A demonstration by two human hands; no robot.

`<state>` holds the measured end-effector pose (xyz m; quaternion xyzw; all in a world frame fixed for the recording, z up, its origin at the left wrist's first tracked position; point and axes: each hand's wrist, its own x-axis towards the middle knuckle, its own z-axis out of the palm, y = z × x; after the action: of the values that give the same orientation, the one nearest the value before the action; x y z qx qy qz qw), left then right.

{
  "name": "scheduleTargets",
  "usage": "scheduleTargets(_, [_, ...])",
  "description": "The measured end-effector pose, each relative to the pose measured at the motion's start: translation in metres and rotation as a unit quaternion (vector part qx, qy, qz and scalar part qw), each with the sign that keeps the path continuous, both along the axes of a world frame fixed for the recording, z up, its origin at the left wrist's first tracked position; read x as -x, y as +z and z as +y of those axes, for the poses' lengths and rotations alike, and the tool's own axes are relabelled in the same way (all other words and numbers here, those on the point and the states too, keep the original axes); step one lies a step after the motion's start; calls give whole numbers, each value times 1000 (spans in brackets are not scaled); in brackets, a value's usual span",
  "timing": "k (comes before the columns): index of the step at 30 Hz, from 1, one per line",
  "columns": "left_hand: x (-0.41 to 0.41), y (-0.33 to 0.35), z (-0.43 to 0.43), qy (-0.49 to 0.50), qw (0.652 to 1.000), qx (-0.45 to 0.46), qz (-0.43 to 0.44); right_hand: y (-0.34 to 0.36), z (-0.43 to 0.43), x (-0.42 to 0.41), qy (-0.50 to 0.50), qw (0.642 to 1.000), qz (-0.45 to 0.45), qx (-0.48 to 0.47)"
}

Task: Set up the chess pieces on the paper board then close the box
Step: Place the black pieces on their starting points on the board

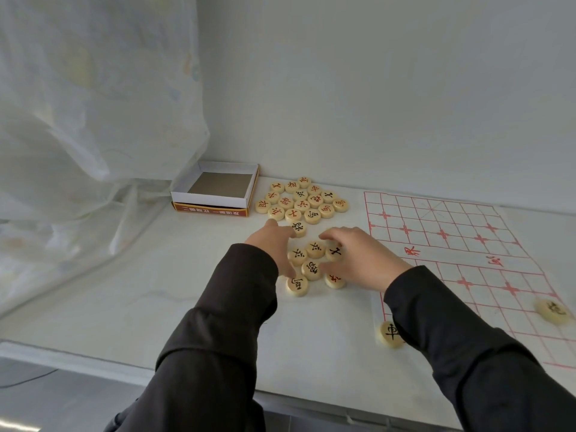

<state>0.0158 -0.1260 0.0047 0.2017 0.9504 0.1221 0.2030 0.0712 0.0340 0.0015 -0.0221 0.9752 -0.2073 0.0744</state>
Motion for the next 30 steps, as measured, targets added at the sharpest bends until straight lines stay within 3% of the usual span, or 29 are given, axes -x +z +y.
scheduleTargets(3, [2, 2, -7, 9, 1000, 7, -6, 6, -1, -10, 35, 992, -54, -112])
scheduleTargets(8, [0, 5, -13, -4, 999, 19, -27, -1, 0, -6, 30, 989, -61, -132])
scheduleTargets(10, [-2, 5, -12, -5, 999, 20, -29, -5, 2, -3, 13, 991, -35, -125])
scheduleTargets(14, [-3, 1, -9, 3, 999, 24, -22, -8, 4, 4, 37, 974, 104, -198])
scheduleTargets(21, [2, 2, -14, 7, 999, 45, -27, -9, -9, 26, 111, 971, 93, -188])
scheduleTargets(26, [3, 3, -14, 10, 999, 37, -8, -8, -21, 38, 118, 967, 79, -209])
scheduleTargets(30, [1, 5, -12, 10, 1000, 23, 9, -3, -21, 37, 94, 978, 98, -158])
